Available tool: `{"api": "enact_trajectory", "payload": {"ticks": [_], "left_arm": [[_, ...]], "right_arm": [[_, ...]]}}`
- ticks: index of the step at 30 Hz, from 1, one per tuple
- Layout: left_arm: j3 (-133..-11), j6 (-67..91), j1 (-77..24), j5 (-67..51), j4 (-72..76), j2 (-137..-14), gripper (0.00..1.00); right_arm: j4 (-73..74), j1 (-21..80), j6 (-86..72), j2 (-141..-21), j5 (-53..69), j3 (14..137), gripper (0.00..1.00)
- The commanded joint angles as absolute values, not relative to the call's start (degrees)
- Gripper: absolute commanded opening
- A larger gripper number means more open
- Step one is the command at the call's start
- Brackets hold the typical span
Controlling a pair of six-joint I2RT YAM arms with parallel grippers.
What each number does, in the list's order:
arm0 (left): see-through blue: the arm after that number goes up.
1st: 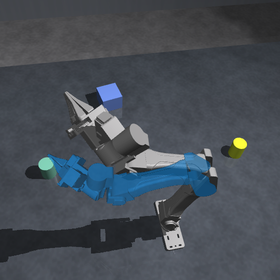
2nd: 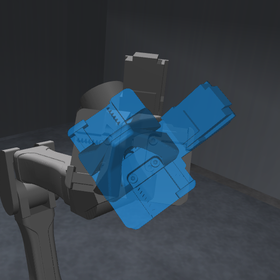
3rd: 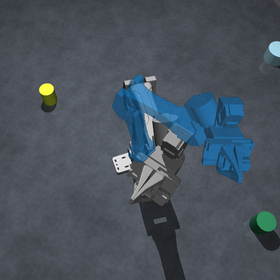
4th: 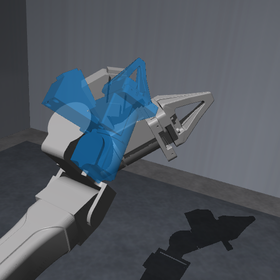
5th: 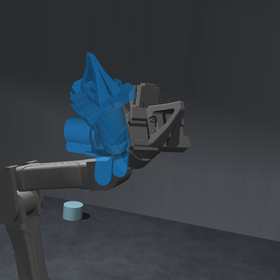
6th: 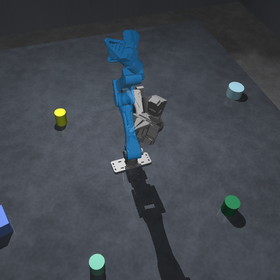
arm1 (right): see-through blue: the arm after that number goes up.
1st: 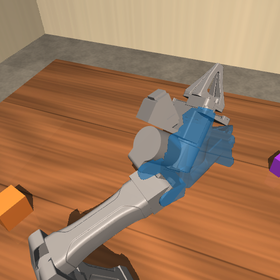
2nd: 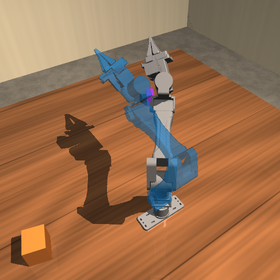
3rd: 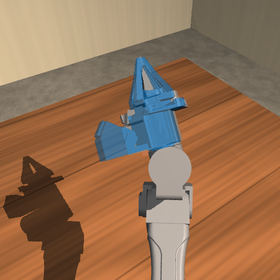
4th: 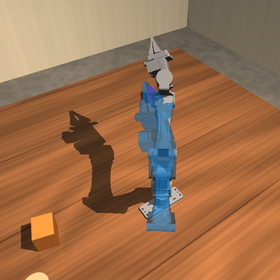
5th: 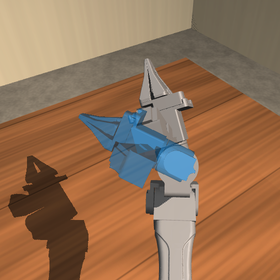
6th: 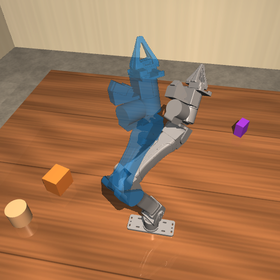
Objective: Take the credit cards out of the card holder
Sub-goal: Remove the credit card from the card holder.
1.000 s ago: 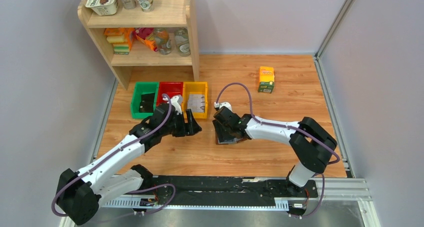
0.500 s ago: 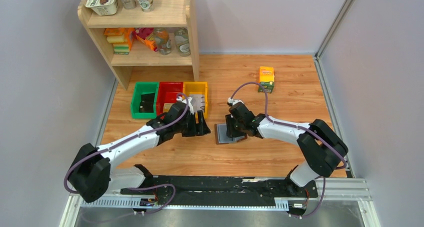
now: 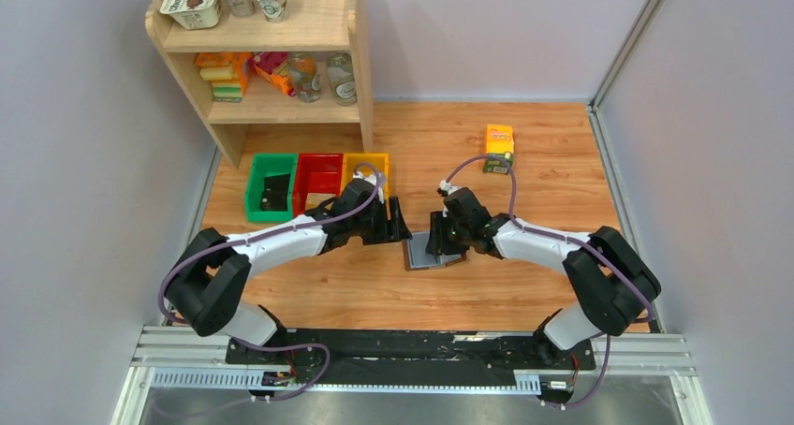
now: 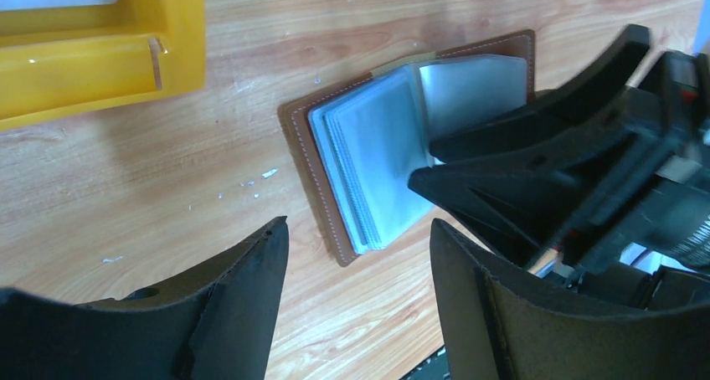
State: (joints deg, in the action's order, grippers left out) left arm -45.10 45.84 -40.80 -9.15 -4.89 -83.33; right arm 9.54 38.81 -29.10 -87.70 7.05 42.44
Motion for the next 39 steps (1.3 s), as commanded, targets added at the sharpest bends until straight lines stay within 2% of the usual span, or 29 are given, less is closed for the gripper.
{"api": "enact_trajectory", "payload": {"ticks": [1,6,11,21,33,39], "left_arm": [[-46.32,47.9,-41.13,-9.76,-1.32,-85.69,0.7],[-43.95,49.48,-41.31,-9.67,1.3,-86.31,0.68],[-43.24,49.57,-41.4,-10.11,1.67,-86.49,0.64],[-41.4,49.48,-41.57,-8.79,0.26,-83.77,0.64],[-30.5,55.54,-41.57,-4.04,0.26,-71.38,0.63],[-32.25,56.16,-41.57,-2.2,-2.11,-71.72,0.63]], "right_arm": [[10.36,38.58,-28.66,-82.54,6.77,42.71,0.43],[13.53,38.5,-26.72,-79.19,2.82,44.56,0.42],[16.26,37.18,-26.63,-84.45,0.97,46.05,0.35],[20.04,35.42,-25.05,-95.79,10.09,49.74,0.28],[17.49,43.33,-29.35,-99.32,10.55,53.26,0.27],[15.64,44.3,-31.02,-99.67,9.85,52.47,0.27]]}}
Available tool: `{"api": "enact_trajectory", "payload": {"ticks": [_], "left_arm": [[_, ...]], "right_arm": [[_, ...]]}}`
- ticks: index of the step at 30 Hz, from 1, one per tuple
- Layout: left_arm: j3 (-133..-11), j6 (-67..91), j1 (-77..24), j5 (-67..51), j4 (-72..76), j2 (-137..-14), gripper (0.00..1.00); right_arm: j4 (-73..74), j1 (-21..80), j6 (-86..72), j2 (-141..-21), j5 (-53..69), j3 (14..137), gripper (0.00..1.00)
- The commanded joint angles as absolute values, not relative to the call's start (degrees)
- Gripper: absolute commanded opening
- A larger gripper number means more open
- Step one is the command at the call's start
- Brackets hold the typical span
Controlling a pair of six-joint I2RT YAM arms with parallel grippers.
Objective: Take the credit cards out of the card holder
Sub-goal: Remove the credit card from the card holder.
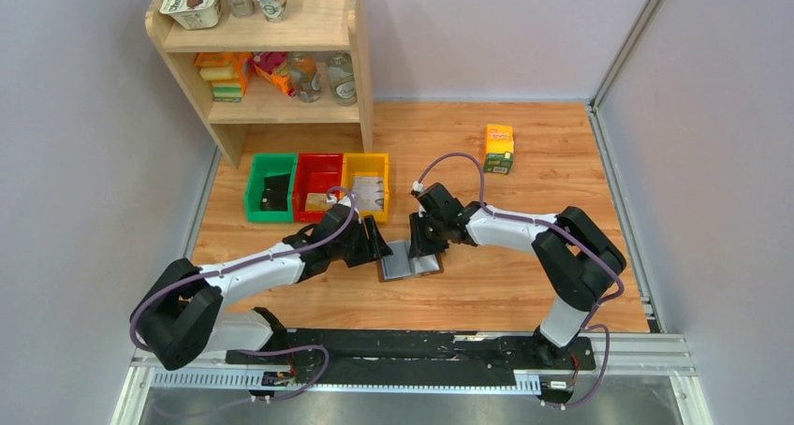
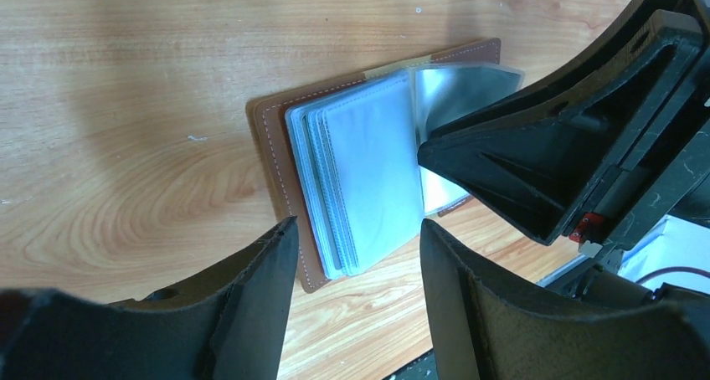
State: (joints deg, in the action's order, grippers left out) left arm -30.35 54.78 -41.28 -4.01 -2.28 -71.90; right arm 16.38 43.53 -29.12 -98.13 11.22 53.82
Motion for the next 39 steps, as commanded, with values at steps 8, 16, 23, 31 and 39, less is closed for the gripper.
{"api": "enact_trajectory", "payload": {"ticks": [8,16,23,31,39], "left_arm": [[-35.24,57.57,-41.66,-4.48,1.58,-79.01,0.62],[-36.56,58.01,-42.1,-5.45,2.72,-80.16,0.56],[-37.26,58.71,-42.8,-4.57,1.58,-79.28,0.56],[-37.88,59.24,-43.24,-5.62,2.28,-80.33,0.55],[-35.6,60.03,-43.42,-4.31,0.89,-76.3,0.5]], "right_arm": [[14.24,44.38,-31.82,-100.11,9.67,51.24,0.27],[14.06,44.38,-31.73,-100.55,9.76,51.06,0.27],[13.89,44.3,-31.73,-100.28,9.67,50.8,0.27],[13.54,44.3,-31.73,-99.84,9.93,50.36,0.27],[12.83,44.3,-31.73,-99.14,10.2,49.75,0.28]]}}
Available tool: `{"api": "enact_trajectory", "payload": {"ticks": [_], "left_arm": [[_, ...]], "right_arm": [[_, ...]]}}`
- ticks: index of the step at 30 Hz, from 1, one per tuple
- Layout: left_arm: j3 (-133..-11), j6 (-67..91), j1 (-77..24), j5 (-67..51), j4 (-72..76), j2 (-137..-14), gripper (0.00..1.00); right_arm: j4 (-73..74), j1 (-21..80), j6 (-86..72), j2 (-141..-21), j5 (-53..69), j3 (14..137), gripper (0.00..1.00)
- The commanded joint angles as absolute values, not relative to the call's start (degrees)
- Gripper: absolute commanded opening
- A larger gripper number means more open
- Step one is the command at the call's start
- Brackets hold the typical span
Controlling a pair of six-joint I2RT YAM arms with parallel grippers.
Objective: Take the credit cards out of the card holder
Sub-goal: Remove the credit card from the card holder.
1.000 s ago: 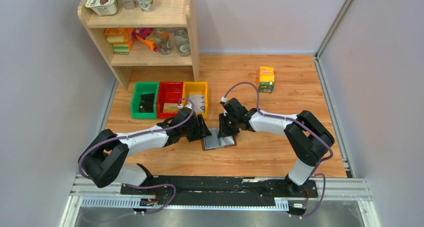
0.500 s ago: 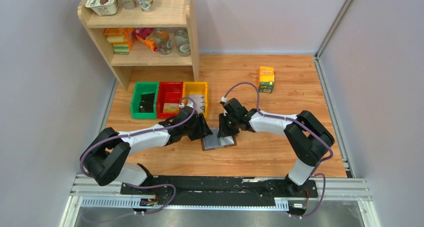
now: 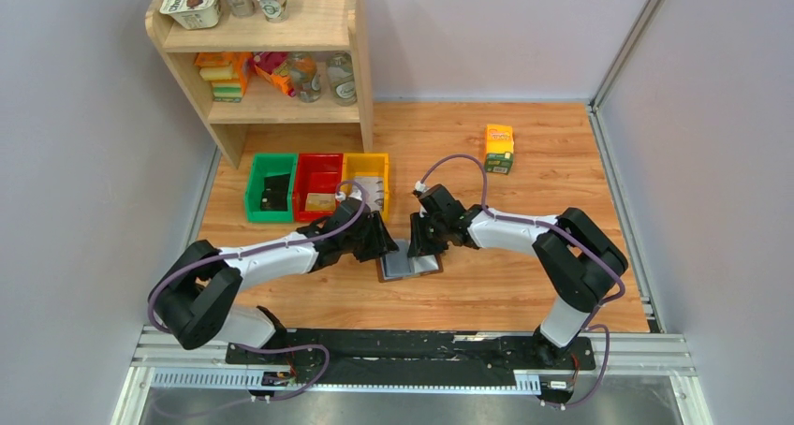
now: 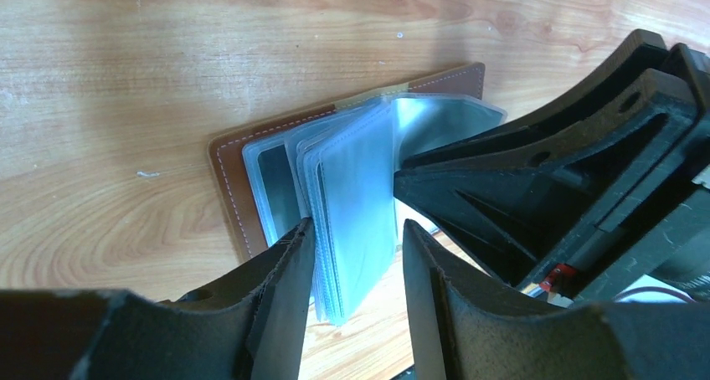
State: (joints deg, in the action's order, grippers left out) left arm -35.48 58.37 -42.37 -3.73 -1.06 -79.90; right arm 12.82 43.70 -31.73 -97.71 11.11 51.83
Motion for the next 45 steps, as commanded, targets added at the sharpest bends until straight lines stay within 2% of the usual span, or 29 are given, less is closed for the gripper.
{"api": "enact_trajectory", "payload": {"ticks": [1,6,31,45], "left_arm": [[-35.6,60.03,-43.42,-3.0,0.27,-75.68,0.51],[-36.47,59.15,-43.42,-0.62,-3.07,-73.21,0.53],[-38.85,59.06,-43.42,-2.9,-1.23,-83.85,0.54],[-35.95,63.8,-43.51,-10.8,12.9,-86.75,0.53]], "right_arm": [[12.83,44.3,-31.73,-99.14,10.2,49.83,0.28],[12.66,44.3,-31.73,-98.88,10.02,49.57,0.28],[12.57,44.3,-31.73,-98.7,10.02,49.31,0.28],[4.31,44.3,-33.13,-91.41,9.76,43.16,0.29]]}}
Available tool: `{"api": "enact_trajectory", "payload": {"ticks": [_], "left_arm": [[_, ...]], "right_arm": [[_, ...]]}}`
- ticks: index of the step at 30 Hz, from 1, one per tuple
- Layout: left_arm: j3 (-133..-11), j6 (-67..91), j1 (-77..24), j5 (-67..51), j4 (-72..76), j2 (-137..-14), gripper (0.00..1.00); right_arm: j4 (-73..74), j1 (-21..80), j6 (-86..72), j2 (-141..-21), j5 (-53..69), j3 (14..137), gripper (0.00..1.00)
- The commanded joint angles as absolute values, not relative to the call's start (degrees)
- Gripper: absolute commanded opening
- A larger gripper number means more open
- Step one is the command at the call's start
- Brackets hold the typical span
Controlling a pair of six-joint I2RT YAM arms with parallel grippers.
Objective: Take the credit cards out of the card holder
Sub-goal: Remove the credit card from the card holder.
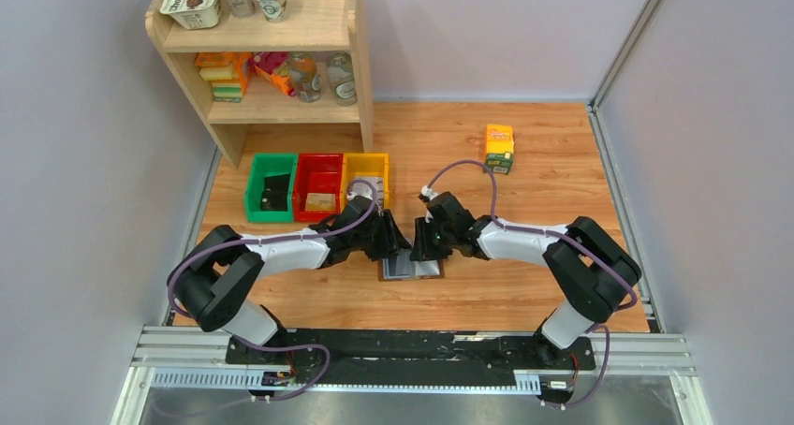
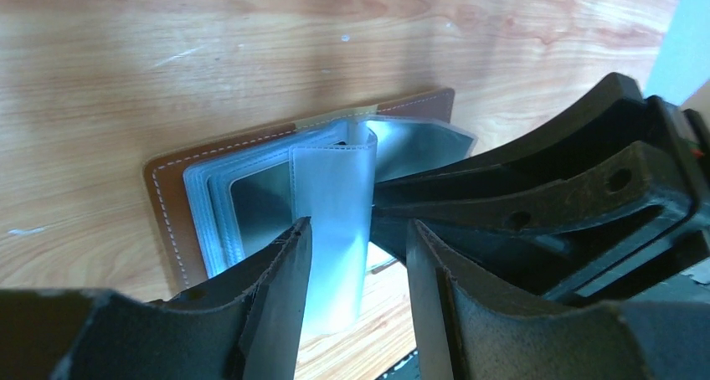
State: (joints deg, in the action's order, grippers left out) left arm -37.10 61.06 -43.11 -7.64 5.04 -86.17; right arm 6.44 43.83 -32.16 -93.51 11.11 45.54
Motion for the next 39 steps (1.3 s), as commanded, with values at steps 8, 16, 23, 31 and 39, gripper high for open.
{"api": "enact_trajectory", "payload": {"ticks": [8,16,23,31,39], "left_arm": [[-34.63,66.53,-43.5,-13.1,20.04,-88.24,0.53],[-33.49,66.1,-43.51,-11.53,19.43,-87.2,0.52],[-36.74,58.02,-43.42,-0.98,0.28,-75.6,0.55],[-39.37,51.33,-43.33,5.89,-15.46,-75.06,0.51],[-37.97,51.77,-43.33,3.17,-13.45,-77.08,0.49]], "right_arm": [[0.53,44.3,-35.15,-87.55,7.92,39.82,0.29],[-2.29,44.38,-34.98,-78.15,2.99,35.69,0.39],[2.63,44.47,-32.43,-76.81,5.35,39.37,0.39],[13.17,48.95,-30.23,-83.75,-2.44,50.0,0.64],[20.56,50.27,-31.9,-93.15,-8.26,57.21,0.84]]}}
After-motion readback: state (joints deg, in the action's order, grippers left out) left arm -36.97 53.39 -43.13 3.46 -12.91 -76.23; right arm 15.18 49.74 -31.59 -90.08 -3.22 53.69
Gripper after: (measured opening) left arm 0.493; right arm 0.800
